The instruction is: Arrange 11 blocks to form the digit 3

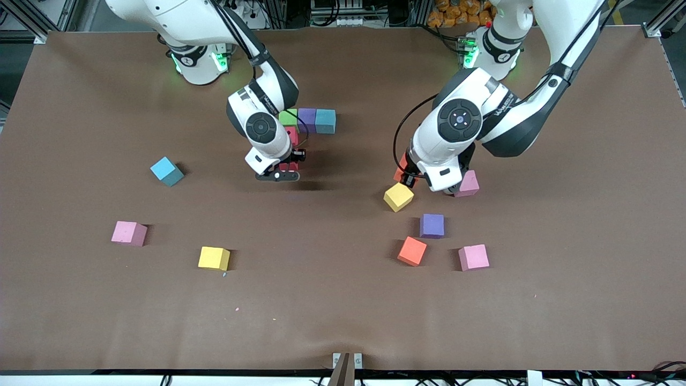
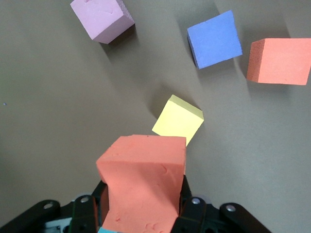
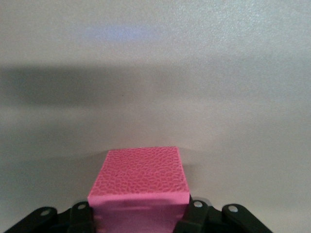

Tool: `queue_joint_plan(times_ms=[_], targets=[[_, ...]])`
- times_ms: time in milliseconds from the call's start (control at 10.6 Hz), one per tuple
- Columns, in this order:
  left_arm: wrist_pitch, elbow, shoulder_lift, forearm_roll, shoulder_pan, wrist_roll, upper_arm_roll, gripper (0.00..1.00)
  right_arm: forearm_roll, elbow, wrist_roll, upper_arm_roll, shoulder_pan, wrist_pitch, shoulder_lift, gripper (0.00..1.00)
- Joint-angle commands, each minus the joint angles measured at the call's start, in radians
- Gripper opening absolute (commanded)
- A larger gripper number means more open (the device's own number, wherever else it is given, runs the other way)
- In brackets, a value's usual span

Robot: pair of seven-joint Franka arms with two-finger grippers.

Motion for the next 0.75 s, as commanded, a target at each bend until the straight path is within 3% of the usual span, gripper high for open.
queue_joint_plan(times_ms=[0, 660], targets=[[-0.021, 0.006, -0.010, -0.020, 0.008, 0.025, -0.003, 0.00, -0.001, -0.042, -0.005, -0.006, 0.000, 0.009, -0.018, 0.17], [-0.021, 0.006, -0.010, -0.020, 0.010, 0.025, -0.003, 0.00, -0.001, -0.052, -0.005, -0.006, 0.000, 0.010, -0.021, 0.17]])
